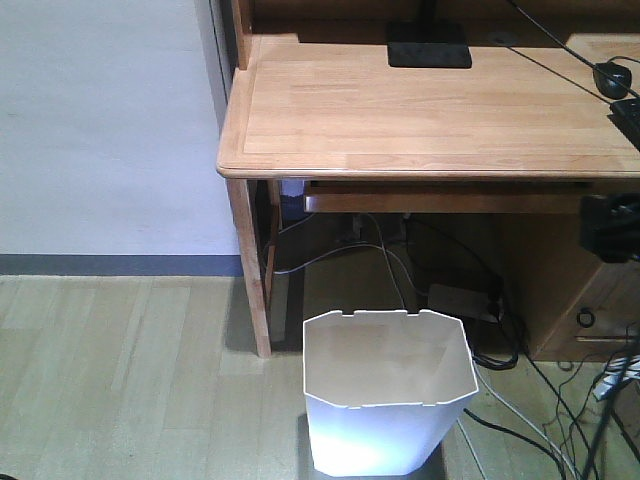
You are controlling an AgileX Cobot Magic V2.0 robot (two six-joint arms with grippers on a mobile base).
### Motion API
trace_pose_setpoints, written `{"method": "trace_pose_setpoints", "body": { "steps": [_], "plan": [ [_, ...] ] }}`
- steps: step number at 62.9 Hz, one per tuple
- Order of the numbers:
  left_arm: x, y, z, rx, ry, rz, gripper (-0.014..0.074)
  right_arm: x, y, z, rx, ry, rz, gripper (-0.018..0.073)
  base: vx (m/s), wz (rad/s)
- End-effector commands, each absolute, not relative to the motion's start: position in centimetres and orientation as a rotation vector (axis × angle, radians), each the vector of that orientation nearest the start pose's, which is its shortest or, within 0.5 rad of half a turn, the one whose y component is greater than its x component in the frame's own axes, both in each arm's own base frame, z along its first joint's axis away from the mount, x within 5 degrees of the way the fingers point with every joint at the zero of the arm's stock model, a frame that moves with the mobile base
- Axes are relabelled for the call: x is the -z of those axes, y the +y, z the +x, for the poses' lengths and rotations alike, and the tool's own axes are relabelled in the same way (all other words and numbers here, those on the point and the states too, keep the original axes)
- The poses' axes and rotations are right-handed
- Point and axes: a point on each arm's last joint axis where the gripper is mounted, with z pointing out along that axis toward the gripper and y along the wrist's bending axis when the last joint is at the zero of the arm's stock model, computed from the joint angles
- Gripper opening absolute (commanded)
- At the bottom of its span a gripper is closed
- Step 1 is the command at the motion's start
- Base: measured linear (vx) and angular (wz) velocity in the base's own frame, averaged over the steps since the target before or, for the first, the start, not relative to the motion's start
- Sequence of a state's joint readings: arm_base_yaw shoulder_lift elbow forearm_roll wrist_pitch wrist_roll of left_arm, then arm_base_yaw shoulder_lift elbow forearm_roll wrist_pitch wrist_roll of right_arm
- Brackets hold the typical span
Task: Move trash bin to bedside with robot
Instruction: 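Lower the right gripper toward the rim of the white trash bin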
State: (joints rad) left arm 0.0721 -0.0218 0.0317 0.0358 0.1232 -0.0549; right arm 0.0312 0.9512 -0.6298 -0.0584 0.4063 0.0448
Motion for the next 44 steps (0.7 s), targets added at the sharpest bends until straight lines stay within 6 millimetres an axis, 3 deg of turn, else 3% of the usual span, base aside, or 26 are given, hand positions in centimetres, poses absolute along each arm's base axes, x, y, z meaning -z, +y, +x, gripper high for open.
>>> {"method": "trace_pose_setpoints", "body": {
  "steps": [1, 17, 24, 33, 44],
  "plan": [
    [-20.8, 0.4, 5.4, -0.036, 1.514, -0.072, -0.0006, -29.2, 0.6, 21.7, 0.000, 2.235, -0.034, 0.0563, 0.00, 0.00],
    [-20.8, 0.4, 5.4, -0.036, 1.514, -0.072, -0.0006, -25.4, 1.0, 26.5, -0.043, 2.503, -0.057, 0.0563, 0.00, 0.00],
    [-20.8, 0.4, 5.4, -0.036, 1.514, -0.072, -0.0006, -23.2, 0.1, 28.3, -0.099, 2.579, 0.012, 0.0563, 0.00, 0.00],
    [-20.8, 0.4, 5.4, -0.036, 1.514, -0.072, -0.0006, -19.7, -2.1, 30.3, -0.163, 2.651, 0.068, 0.0563, 0.00, 0.00],
    [-20.8, 0.4, 5.4, -0.036, 1.514, -0.072, -0.0006, -14.5, -3.0, 32.0, -0.198, 2.715, 0.026, 0.0563, 0.00, 0.00]
  ]
}}
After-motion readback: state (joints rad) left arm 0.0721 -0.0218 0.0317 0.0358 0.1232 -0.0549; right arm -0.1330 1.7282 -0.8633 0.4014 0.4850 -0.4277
